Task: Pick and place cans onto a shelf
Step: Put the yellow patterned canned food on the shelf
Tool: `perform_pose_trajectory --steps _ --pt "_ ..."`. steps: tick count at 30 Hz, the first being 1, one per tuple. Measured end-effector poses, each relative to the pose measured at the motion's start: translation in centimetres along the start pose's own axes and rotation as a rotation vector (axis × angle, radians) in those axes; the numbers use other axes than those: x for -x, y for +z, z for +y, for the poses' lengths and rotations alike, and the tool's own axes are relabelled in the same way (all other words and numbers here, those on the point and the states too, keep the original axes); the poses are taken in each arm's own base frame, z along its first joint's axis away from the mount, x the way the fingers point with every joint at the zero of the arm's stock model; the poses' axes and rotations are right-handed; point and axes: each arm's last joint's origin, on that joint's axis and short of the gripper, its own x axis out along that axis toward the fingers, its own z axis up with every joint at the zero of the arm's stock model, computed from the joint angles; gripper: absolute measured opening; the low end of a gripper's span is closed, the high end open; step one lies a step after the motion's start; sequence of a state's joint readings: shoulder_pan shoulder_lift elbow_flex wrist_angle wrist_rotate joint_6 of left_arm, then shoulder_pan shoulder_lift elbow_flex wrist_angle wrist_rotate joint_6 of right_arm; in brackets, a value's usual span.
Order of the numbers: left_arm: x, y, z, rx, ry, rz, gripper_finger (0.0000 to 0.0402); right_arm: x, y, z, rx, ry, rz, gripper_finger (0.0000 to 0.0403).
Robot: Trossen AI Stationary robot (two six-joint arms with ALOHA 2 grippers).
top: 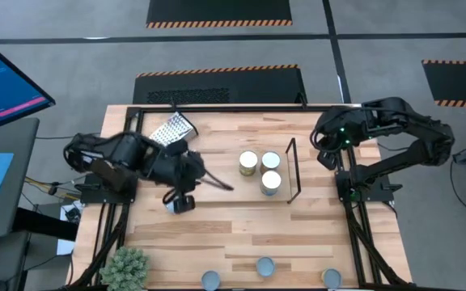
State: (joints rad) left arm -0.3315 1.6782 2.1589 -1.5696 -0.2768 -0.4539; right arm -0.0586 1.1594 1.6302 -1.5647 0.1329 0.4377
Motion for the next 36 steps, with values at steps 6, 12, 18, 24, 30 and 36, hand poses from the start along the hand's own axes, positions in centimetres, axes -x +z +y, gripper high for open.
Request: perform_pose_trajectory --steps 6,12,18,24,30,36 --pt "-2.3 -4.6 -1.1 0.157 0.073 0.140 0.0063 0.4 -0.3 -0.2 -0.002 0.006 -0.014 0.0059" --pt "-3.4 -9.9 -2.0 0.297 0.116 0.257 0.0063 0.4 -0.3 -0.2 -0.002 0.006 -0.014 0.0059" --pt "-4.3 -14.2 -2.2 0.380 0.100 0.223 0.0063 0.3 -0.2 -0.2 -0.005 0.006 -0.013 0.0059" --pt "-5.8 -18.7 -0.8 0.574 0.044 0.097 0.0063 0.3 -0.2 -0.1 -0.040 0.008 -0.015 0.0059" --pt "-9.2 -22.8 0.6 0.752 -0.028 0.108 0.0063 0.3 0.0 0.0 -0.042 0.019 -0.037 0.0059" --pt "-10.9 -24.2 1.1 0.768 -0.102 0.047 0.0063 0.3 0.0 0.0 -0.082 0.022 -0.038 0.0059"
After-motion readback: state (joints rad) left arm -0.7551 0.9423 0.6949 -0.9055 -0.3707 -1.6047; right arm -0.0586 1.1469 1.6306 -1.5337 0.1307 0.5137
